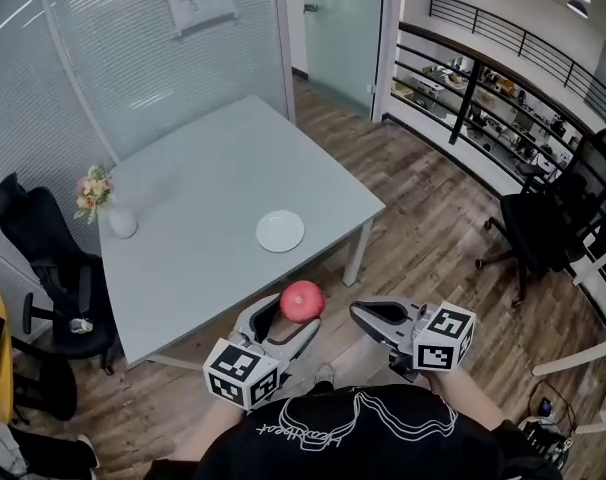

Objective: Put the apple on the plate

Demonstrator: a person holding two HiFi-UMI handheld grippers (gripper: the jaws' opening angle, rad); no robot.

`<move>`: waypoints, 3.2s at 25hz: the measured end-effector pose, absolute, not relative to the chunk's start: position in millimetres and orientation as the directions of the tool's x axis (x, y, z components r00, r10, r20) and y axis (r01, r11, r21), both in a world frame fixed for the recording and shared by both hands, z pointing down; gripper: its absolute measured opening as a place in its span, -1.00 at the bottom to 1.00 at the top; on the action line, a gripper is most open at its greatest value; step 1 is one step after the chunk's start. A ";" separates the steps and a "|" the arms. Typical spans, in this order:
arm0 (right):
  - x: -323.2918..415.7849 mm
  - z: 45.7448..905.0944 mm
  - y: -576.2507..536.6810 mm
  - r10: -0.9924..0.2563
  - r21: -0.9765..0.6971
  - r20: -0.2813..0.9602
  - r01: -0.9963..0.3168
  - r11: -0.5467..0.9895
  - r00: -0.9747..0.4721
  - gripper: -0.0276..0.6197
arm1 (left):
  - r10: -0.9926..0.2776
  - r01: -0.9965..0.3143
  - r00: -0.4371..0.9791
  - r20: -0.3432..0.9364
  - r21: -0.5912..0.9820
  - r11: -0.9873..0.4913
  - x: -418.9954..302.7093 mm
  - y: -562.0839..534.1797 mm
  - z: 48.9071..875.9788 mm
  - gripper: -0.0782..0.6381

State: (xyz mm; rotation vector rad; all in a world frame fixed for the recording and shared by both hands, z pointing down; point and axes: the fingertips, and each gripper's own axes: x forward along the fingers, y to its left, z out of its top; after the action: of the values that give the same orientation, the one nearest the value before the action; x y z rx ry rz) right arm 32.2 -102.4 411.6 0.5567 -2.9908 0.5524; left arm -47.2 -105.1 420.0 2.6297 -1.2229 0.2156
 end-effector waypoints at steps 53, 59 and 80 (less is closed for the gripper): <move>9.7 485.1 -301.2 -0.375 -0.433 0.307 -0.480 0.763 -0.875 -0.89 | -0.777 -0.892 0.399 0.487 0.010 -0.452 -145.9 -409.8 636.5 0.10; 15.5 490.5 -308.3 -0.383 -0.445 0.304 -0.486 0.753 -0.872 -0.89 | -0.761 -0.900 0.374 0.530 0.008 -0.436 -149.2 -418.9 659.2 0.10; 20.0 493.9 -312.5 -0.406 -0.445 0.286 -0.495 0.746 -0.868 -0.89 | -0.769 -0.894 0.352 0.533 -0.053 -0.446 -153.9 -424.1 659.7 0.13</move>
State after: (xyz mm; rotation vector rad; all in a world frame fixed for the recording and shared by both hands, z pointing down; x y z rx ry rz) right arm 20.0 -312.5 493.9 0.7215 -2.7738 0.7791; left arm -153.9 -424.1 659.7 2.3689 -1.4903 0.7274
